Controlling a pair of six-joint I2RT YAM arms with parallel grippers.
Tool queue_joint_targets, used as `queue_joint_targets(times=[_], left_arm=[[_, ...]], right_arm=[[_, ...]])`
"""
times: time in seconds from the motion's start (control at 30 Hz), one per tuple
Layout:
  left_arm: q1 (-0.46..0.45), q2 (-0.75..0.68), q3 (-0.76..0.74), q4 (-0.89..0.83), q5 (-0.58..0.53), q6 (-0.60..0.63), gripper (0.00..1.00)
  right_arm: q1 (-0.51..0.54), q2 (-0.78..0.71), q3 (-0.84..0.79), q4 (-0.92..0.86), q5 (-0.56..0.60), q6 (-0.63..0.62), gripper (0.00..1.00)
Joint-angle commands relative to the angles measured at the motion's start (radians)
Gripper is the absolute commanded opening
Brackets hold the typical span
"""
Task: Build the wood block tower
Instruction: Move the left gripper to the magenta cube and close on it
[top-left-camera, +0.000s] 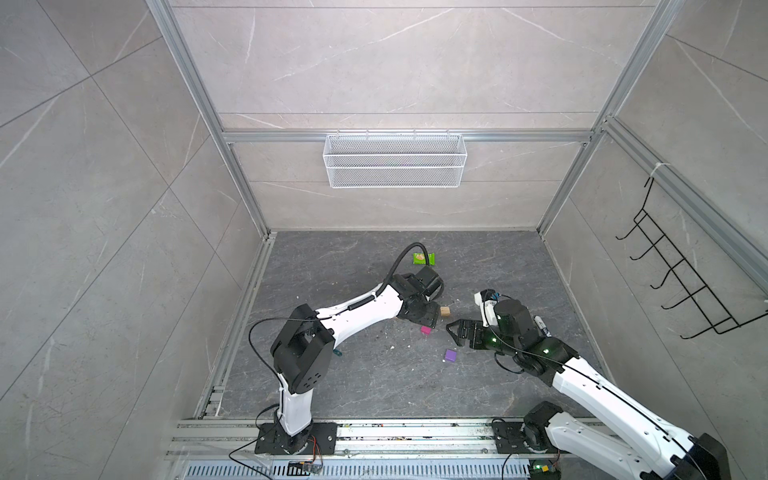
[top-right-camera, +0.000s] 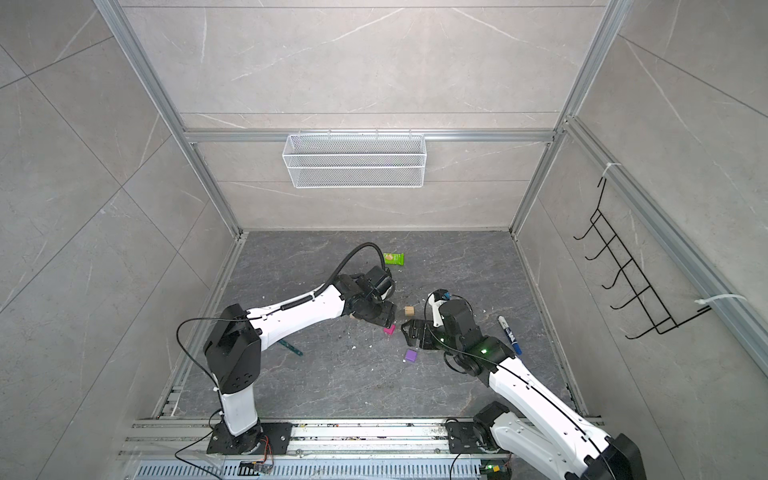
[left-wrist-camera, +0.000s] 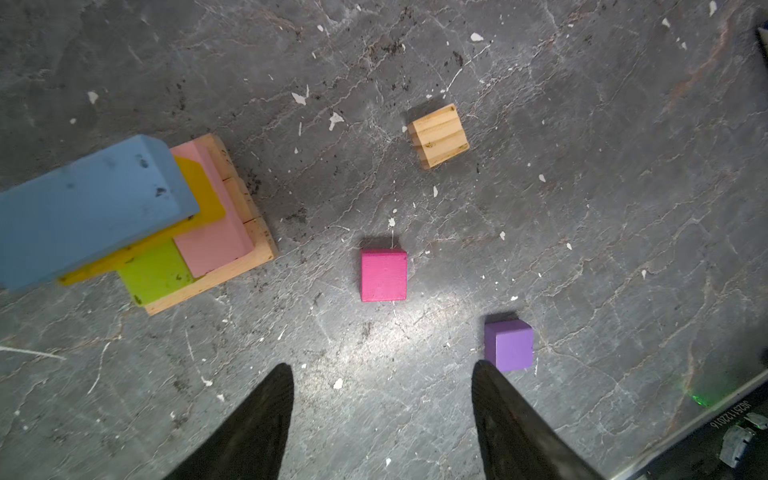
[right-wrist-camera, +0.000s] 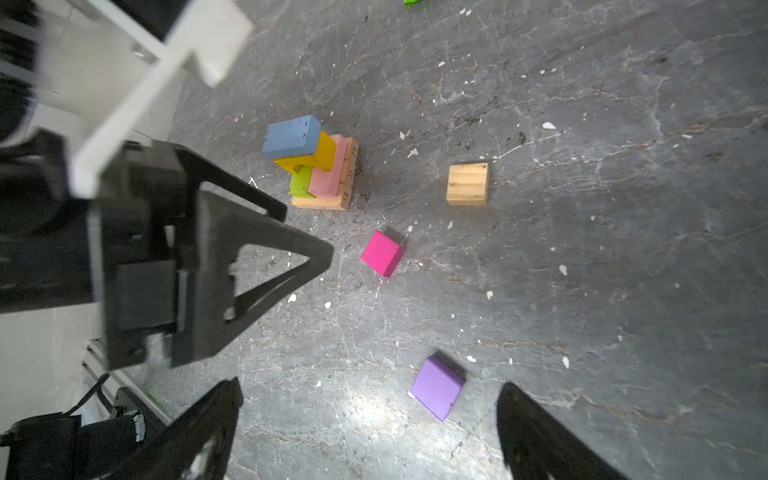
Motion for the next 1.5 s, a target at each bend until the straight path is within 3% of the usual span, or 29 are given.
queue_joint_targets(times=[0.0,0.27,0.5,1.47], left_arm=[[-0.007,0.046,0.016,0.037,0.023,0.034,0.70],[-0.008,0.136,0.057,0.039,0.018,0.059,0.64],[-0.015,0.184,0.079,0.043,0.012,0.065,0.54],[-0.034,0.268,0.132,-0.007,-0.040,0.056,0.42]], right_arm=[[-0.004,-0.051,-0.020,0.033,0.011,0.010,0.98],[-0.003,-0.125,-0.027,0.021,0.014,0.001,0.98],[-0.004,-0.129,-0.023,0.009,0.022,0.000,0.97],[-0.003,-0.079,-0.004,0.021,0.010,0.007,0.97]])
